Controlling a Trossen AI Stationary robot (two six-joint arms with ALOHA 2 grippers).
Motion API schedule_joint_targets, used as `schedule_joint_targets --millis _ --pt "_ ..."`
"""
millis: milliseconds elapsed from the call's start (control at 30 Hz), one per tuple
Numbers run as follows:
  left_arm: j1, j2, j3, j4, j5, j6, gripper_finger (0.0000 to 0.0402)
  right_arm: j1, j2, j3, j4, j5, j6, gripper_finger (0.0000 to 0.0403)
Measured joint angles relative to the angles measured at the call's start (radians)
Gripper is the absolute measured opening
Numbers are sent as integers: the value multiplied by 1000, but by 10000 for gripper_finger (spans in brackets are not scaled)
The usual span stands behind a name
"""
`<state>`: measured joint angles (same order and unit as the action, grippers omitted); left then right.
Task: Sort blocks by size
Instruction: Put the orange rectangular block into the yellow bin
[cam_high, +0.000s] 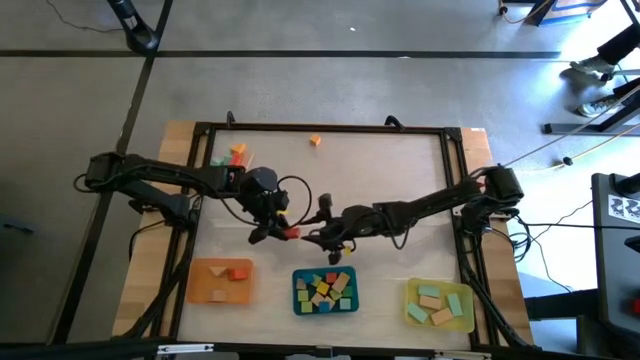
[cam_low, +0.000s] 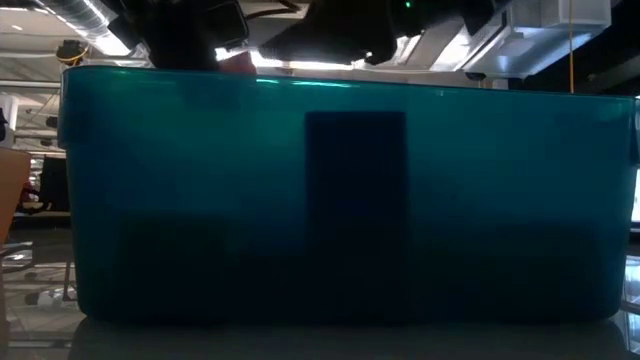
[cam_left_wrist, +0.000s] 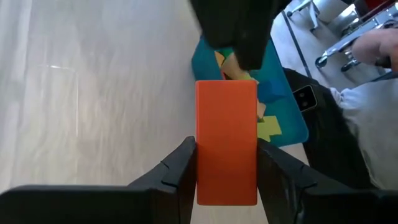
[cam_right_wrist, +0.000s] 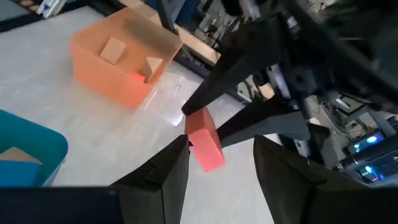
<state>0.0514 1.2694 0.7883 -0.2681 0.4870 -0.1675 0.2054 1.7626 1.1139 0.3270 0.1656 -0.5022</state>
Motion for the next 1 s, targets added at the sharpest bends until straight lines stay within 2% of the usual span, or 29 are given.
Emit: schedule_joint_targets --millis 533,633,833,1000 --pt "0 0 0 24 1 18 126 -3 138 117 -19 -1 -21 172" --pt "0 0 0 23 1 18 127 -3 140 119 -22 0 -28 145" --pt "0 -1 0 26 15 16 128 -3 140 120 -24 -2 -81 58" --pt "2 -1 -1 37 16 18 128 -2 138 120 -40 11 -79 55"
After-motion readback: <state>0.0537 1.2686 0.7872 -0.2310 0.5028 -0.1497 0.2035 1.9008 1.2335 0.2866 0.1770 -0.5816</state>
